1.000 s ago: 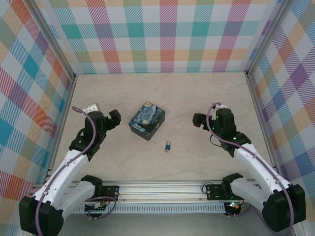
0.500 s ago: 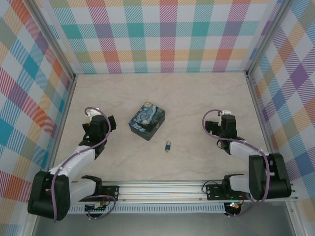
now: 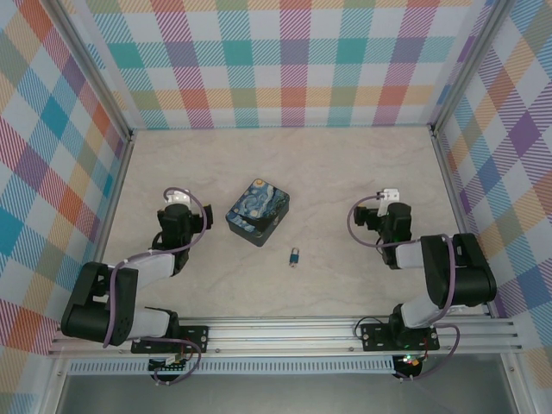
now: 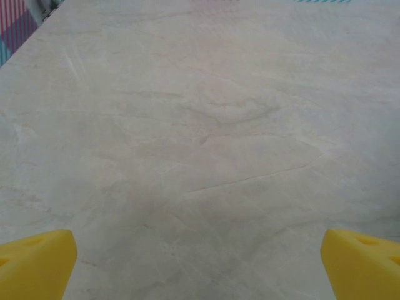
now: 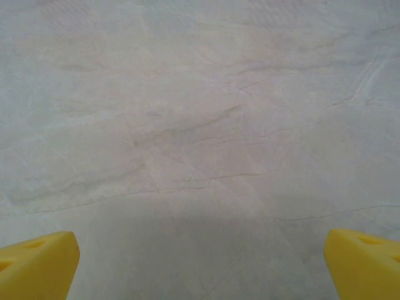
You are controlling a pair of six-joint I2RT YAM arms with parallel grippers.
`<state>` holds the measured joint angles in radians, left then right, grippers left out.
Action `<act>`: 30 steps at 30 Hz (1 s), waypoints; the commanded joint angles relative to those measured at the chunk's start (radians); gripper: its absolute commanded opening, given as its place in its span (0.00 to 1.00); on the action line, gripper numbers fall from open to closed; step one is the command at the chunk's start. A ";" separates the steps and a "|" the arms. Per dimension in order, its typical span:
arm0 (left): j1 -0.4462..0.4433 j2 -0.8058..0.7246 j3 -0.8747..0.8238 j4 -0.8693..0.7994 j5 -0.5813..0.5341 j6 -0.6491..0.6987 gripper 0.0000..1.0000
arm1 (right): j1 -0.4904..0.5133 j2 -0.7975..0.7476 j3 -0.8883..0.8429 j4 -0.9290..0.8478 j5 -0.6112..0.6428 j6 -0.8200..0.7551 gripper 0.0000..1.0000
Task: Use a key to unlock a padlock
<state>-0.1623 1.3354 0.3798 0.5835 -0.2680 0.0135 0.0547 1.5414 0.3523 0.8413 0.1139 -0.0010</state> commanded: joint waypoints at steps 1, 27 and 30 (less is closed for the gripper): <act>0.023 0.025 -0.016 0.138 0.066 0.044 1.00 | -0.046 -0.006 0.040 0.024 -0.049 0.043 1.00; 0.096 0.231 0.030 0.250 0.160 0.008 1.00 | -0.044 -0.007 0.039 0.024 -0.046 0.039 0.99; 0.095 0.232 0.030 0.249 0.160 0.007 1.00 | -0.044 -0.006 0.050 0.005 -0.076 0.025 1.00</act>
<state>-0.0750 1.5654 0.3939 0.8146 -0.1204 0.0261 0.0067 1.5414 0.3752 0.8433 0.0788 0.0292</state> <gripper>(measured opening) 0.999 0.996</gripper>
